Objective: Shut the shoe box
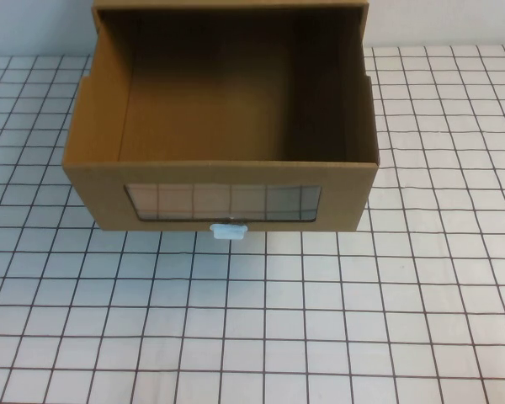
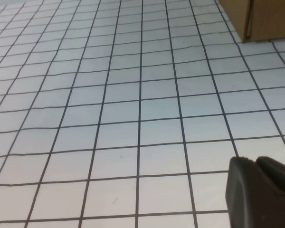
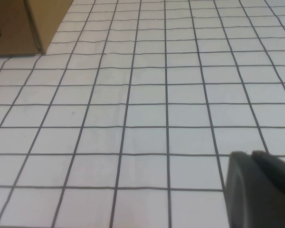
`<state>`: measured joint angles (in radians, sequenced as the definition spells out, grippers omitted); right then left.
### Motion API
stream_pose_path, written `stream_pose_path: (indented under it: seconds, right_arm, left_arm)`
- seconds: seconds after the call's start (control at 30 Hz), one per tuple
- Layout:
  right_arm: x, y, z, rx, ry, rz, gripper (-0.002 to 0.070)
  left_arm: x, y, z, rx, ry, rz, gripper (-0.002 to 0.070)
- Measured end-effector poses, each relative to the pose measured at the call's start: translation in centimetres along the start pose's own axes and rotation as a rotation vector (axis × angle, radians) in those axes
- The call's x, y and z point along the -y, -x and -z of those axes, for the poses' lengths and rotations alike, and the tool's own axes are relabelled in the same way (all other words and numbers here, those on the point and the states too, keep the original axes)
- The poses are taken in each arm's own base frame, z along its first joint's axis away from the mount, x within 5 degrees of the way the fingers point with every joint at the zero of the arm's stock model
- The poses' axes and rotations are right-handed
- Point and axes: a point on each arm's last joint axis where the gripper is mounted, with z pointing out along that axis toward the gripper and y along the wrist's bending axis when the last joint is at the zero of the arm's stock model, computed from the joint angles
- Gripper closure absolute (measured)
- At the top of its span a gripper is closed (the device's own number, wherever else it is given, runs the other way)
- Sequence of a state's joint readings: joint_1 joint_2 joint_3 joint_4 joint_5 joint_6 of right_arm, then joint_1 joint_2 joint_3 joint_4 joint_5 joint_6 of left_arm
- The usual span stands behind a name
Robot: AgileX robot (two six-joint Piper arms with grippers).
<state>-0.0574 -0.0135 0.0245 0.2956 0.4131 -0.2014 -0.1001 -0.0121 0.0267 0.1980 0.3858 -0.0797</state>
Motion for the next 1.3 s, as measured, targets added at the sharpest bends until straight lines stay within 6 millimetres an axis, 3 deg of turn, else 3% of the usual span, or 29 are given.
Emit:
stream_pose_path:
  seconds: [0.53, 0.77, 0.9, 1.1, 1.3]
  right_arm:
    - [0.0, 0.0, 0.0, 0.0, 0.0, 0.0, 0.0689]
    - [0.1, 0.5, 0.0, 0.056, -0.008, -0.008, 0.0689]
    - [0.2, 1.8, 0.2, 0.201, -0.016, -0.079, 0.0689]
    - [1.5, 4.8, 1.5, 0.584, -0.086, -0.288, 0.0689]
    - [2.6, 6.2, 3.0, 0.827, -0.175, -0.36, 0.0689]
  left_arm:
    - [0.0, 0.1, 0.0, 0.006, -0.002, 0.023, 0.068]
    - [0.1, 1.5, 0.1, 0.166, -0.017, 0.025, 0.068]
    - [0.3, 3.6, 0.7, 0.406, -0.038, 0.025, 0.068]
    - [0.5, 6.0, 2.3, 0.73, -0.067, 0.025, 0.068]
    - [0.5, 6.7, 3.0, 0.839, -0.076, 0.024, 0.068]
